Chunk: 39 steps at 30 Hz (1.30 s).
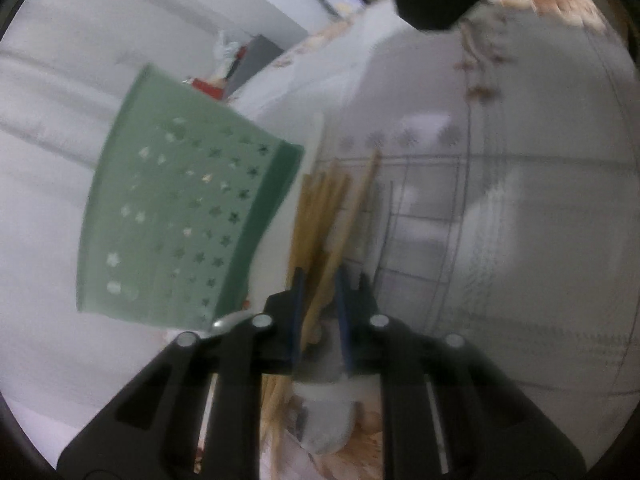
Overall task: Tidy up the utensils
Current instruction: 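Lift one wooden chopstick upright out of the pile with the left tool, then grasp a wooden chopstick with the right tool while the left tool holds its chopstick upright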
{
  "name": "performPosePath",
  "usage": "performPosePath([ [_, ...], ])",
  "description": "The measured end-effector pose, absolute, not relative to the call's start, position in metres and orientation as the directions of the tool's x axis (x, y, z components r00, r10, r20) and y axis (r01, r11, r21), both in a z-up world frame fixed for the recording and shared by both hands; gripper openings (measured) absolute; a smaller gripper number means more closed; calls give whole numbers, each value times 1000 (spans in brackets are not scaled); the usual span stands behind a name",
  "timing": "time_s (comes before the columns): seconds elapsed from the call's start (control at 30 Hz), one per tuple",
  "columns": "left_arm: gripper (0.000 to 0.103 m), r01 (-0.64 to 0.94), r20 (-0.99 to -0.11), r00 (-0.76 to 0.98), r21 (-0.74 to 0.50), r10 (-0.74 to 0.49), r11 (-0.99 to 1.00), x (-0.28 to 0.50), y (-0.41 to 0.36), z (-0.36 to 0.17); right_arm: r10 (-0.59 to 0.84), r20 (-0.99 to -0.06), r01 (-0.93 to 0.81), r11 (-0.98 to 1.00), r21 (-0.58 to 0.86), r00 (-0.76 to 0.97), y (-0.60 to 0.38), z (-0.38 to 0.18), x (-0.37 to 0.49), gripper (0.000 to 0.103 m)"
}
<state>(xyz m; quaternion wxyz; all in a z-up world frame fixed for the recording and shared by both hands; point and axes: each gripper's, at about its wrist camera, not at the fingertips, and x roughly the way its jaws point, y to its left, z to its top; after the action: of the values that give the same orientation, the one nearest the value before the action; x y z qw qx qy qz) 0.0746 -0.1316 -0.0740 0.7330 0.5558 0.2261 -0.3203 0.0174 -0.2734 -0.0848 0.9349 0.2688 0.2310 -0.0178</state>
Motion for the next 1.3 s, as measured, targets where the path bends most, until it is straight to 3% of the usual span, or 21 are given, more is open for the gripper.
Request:
performPosePath([
  [0.27, 11, 744, -728, 657, 668, -198, 17, 77, -150, -76, 127, -440, 152, 824, 546, 889, -283, -100, 23, 97],
  [0.5, 7, 832, -820, 545, 555, -175, -6, 92, -157, -71, 138, -431, 144, 817, 559, 892, -284, -101, 23, 97],
  [0.8, 5, 789, -751, 608, 607, -257, 96, 83, -143, -37, 107, -424, 160, 821, 548, 899, -286, -95, 13, 97],
  [0.97, 5, 731, -670, 681, 592, -297, 339, 82, -110, 14, 90, -412, 153, 840, 521, 907, -282, -84, 8, 97],
  [1.07, 5, 652, -619, 727, 488, -296, 581, 98, -74, 49, 87, -402, 138, 856, 498, 912, -275, -75, 7, 97],
  [1.2, 5, 479, -550, 770, 161, -324, 863, 119, 1, 83, 108, -390, 86, 889, 449, 914, -261, -57, 14, 92],
  [1.3, 5, 351, -505, 798, -57, -331, 935, 124, 40, 86, 150, -369, 8, 919, 394, 917, -244, -39, 26, 86],
])
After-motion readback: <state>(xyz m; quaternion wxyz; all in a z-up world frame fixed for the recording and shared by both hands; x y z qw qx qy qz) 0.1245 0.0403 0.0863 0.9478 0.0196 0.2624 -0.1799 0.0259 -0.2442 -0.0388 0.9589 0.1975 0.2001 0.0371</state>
